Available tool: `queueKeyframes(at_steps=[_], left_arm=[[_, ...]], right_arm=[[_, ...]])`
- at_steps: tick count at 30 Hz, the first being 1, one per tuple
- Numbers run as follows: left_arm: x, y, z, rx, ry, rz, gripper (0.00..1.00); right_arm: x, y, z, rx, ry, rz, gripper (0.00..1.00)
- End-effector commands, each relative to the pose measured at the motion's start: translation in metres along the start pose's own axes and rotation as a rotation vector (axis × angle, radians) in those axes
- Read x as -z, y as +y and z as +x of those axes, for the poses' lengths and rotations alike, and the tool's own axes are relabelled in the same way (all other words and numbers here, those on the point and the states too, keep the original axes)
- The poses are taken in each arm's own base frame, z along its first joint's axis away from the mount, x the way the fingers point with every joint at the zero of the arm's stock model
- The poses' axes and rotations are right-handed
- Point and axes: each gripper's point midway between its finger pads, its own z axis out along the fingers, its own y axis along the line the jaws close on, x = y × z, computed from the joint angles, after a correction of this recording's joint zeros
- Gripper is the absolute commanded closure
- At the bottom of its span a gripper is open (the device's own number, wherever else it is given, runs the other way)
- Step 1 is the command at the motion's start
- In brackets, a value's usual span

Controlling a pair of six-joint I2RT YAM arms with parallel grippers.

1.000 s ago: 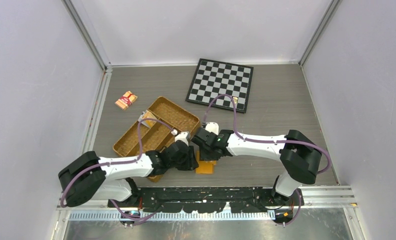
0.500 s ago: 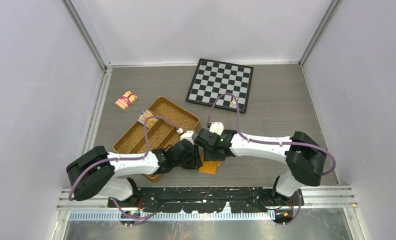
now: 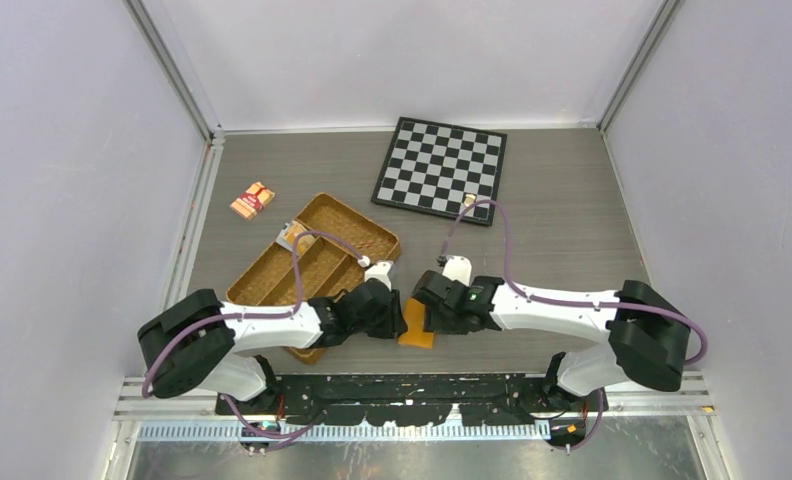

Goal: Put the credit cards into the card holder
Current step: Move the card holder to the center of the board, then turn over the card holder at the center of the board.

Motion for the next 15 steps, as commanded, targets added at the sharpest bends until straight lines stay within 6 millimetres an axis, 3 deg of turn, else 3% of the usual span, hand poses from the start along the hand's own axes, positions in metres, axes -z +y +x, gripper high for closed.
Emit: queueKeyframes(at_steps=[1,9,15], left_arm=[[-0.005,0.011,0.004,-0.032,0.005,-0.052,0.69],[-0.008,0.016,0.008,-0.032,0.018,-0.073,0.79],[-0.009,0.018,0.01,-0.03,0.026,-0.083,0.84]], right_arm=[[0.004,0.016,-0.012,-0.103,-0.067,-0.116,0.53],[-0.007,0.006,-0.008,-0.157,-0.053,-0.142,0.63],[-0.013,0.01,-0.006,-0.192,-0.039,-0.202,0.69]])
